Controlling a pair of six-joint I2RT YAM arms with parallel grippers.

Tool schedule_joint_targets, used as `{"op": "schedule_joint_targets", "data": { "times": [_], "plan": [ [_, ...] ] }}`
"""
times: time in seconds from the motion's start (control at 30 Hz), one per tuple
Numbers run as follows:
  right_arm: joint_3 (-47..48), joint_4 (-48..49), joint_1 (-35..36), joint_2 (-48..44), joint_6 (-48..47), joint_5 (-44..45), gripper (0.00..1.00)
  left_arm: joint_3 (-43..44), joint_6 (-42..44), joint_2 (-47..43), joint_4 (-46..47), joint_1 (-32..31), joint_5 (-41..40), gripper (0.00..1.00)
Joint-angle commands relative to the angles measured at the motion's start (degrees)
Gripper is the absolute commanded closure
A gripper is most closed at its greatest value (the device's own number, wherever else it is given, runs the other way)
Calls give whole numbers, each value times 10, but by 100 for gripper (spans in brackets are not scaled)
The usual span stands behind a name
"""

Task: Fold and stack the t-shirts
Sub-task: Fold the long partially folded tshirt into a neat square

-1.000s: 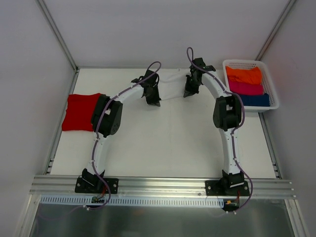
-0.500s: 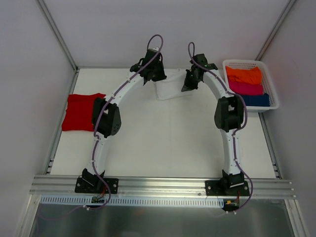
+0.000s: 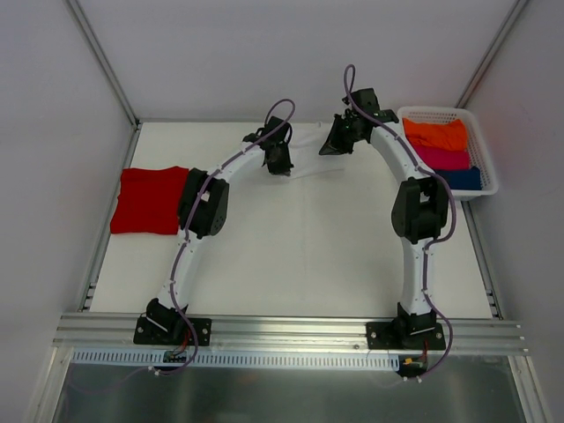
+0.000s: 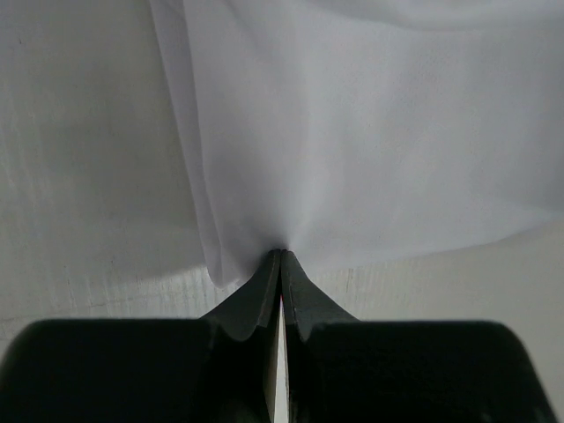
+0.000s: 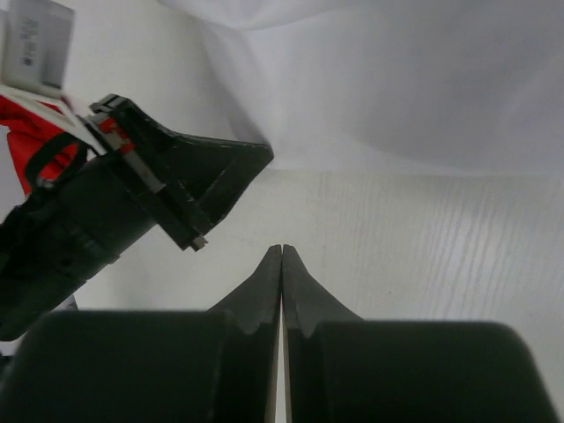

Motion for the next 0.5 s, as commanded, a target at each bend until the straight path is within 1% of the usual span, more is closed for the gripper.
{"op": "schedule_joint_targets", "data": {
  "times": [0.0,0.17,0.3,0.4,0.47],
  "plan": [
    [-6,15,-2,-56,17,-37,99,-4,-8,-7,-7,4,19,100],
    [-24,16,-2,-67,17,-40,100,-26,-10,-12,-14,4,29,100],
    [-50,39,-1,-85,7,-14,99,-86,-10,-45,-18,4,41,100],
    [-31,32,-5,-55,-7,24,100,-139,-13,-75,-19,4,40,100],
    [-1,5,-11,-20,-2,23,100,-172,-11,-92,-20,4,41,100]
  ]
}}
